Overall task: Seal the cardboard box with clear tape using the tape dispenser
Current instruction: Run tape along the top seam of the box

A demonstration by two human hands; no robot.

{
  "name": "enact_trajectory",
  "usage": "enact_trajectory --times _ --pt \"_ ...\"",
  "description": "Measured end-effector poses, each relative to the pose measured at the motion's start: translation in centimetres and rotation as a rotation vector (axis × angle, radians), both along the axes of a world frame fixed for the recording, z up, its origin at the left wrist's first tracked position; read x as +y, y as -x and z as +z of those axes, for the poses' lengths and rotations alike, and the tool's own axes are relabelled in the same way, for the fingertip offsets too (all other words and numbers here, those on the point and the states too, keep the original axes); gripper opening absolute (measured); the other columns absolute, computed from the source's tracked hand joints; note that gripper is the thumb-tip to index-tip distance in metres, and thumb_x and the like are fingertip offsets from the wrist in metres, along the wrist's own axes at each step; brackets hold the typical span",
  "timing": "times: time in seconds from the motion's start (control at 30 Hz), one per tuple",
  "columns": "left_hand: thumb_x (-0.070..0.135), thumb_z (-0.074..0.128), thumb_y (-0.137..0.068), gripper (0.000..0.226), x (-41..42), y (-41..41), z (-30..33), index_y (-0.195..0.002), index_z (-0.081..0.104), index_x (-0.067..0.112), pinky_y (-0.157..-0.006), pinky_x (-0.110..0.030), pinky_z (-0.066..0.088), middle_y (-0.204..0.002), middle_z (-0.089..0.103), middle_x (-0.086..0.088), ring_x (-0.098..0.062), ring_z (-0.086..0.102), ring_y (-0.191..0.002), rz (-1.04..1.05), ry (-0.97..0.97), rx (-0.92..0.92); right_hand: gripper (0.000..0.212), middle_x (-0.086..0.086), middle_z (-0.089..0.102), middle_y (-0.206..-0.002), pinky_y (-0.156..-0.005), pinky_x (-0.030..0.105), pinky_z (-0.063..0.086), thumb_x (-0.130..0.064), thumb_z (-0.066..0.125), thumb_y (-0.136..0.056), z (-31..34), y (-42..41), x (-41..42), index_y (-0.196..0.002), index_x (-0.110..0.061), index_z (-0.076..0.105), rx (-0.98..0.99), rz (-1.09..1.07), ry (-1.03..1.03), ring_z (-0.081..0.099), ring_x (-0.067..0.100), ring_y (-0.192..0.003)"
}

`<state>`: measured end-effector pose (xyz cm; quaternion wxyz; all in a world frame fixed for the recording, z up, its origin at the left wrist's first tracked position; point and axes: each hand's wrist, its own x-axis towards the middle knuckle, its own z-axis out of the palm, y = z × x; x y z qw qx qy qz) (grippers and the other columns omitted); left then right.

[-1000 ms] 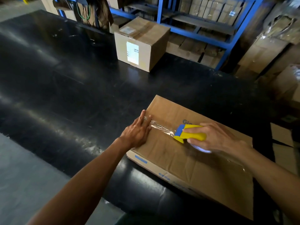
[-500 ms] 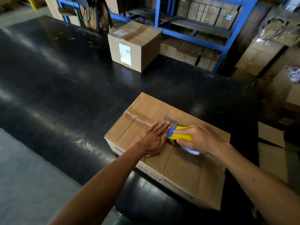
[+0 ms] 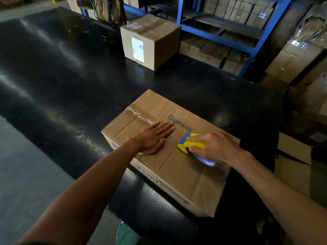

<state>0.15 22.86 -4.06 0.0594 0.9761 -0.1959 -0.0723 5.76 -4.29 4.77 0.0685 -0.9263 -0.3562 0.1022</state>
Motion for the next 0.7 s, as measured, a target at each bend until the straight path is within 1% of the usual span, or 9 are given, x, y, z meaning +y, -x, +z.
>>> enact_trajectory --times 0.1,0.17,0.2,0.27,0.33,0.37,0.43,0.6,0.7 --pt "0.048 -0.003 -0.099 0.066 -0.1 0.0 0.3 -0.158 -0.009 0.018 -0.125 -0.04 -0.007 -0.166 -0.013 -0.003 -0.017 -0.017 -0.152 -0.011 -0.043 0.006 0.045 -0.018 0.067 -0.122 -0.089 0.03 0.052 -0.071 0.047 -0.074 1.1 1.0 -5.2 -0.117 -0.063 0.054 0.058 -0.031 0.035 0.063 0.016 -0.111" --pt "0.055 0.0 -0.1 0.07 -0.6 -0.1 0.9 -0.157 -0.011 0.017 -0.125 -0.042 -0.007 -0.166 -0.014 -0.005 -0.019 -0.018 -0.152 0.007 -0.089 0.022 0.048 -0.017 0.066 -0.125 -0.092 0.032 0.051 -0.072 0.049 -0.073 1.2 1.5 -6.6 -0.119 -0.062 0.055 0.051 -0.06 0.018 0.062 0.016 -0.115" --pt "0.061 0.004 -0.099 0.076 -1.4 0.0 1.1 -0.157 -0.012 0.015 -0.124 -0.044 -0.007 -0.166 -0.016 -0.008 -0.021 -0.019 -0.151 0.04 -0.105 0.04 0.052 -0.015 0.067 -0.124 -0.092 0.031 0.051 -0.075 0.045 -0.071 1.1 1.5 -6.6 -0.12 -0.062 0.055 0.03 -0.06 0.025 0.062 0.016 -0.114" --pt "0.077 0.01 -0.091 0.098 -4.1 0.5 1.4 -0.156 -0.012 0.007 -0.124 -0.046 -0.01 -0.163 -0.021 -0.013 -0.026 -0.022 -0.15 0.118 -0.093 0.074 0.054 -0.011 0.068 -0.122 -0.089 0.029 0.049 -0.076 0.045 -0.071 1.0 1.3 -6.3 -0.121 -0.06 0.057 0.01 -0.057 0.045 0.063 0.016 -0.112" --pt "0.088 0.005 -0.08 0.115 -7.5 1.4 0.6 -0.156 -0.009 0.003 -0.123 -0.048 -0.009 -0.161 -0.021 -0.017 -0.031 -0.021 -0.15 0.143 -0.032 0.073 0.051 -0.009 0.07 -0.12 -0.085 0.028 0.047 -0.073 0.049 -0.073 1.2 1.2 -6.3 -0.121 -0.059 0.058 -0.002 -0.057 0.045 0.064 0.017 -0.109" --pt "0.089 0.0 -0.076 0.117 -8.8 1.7 0.0 -0.157 -0.006 0.004 -0.123 -0.049 -0.008 -0.162 -0.018 -0.018 -0.032 -0.019 -0.151 0.145 -0.014 0.046 0.05 -0.008 0.07 -0.119 -0.083 0.027 0.047 -0.071 0.051 -0.074 1.4 1.3 -6.4 -0.121 -0.058 0.058 -0.004 -0.057 0.043 0.064 0.017 -0.108" --pt "0.089 -0.007 -0.074 0.117 -9.8 1.7 -0.9 -0.158 -0.002 0.008 -0.123 -0.051 -0.006 -0.164 -0.013 -0.019 -0.035 -0.015 -0.151 0.16 -0.013 0.006 0.049 -0.009 0.069 -0.12 -0.083 0.028 0.047 -0.07 0.053 -0.075 1.4 1.6 -6.5 -0.122 -0.057 0.058 -0.009 -0.071 0.05 0.064 0.018 -0.109" --pt "0.088 -0.009 -0.074 0.113 -9.6 1.6 -0.6 -0.158 -0.01 0.013 -0.123 -0.049 -0.009 -0.163 -0.02 -0.015 -0.031 -0.023 -0.15 0.152 -0.054 0.004 0.063 -0.011 0.068 -0.125 -0.087 0.03 0.05 -0.078 0.041 -0.066 1.2 1.5 -6.5 -0.123 -0.058 0.056 0.01 -0.08 0.033 0.064 0.018 -0.111" --pt "0.088 -0.01 -0.074 0.113 -9.7 1.8 -0.6 -0.158 -0.01 0.013 -0.123 -0.049 -0.008 -0.164 -0.019 -0.015 -0.03 -0.022 -0.15 0.151 -0.063 0.023 0.058 -0.011 0.069 -0.123 -0.084 0.03 0.05 -0.076 0.044 -0.07 1.1 1.5 -6.7 -0.123 -0.059 0.055 -0.007 -0.062 0.047 0.064 0.019 -0.109"
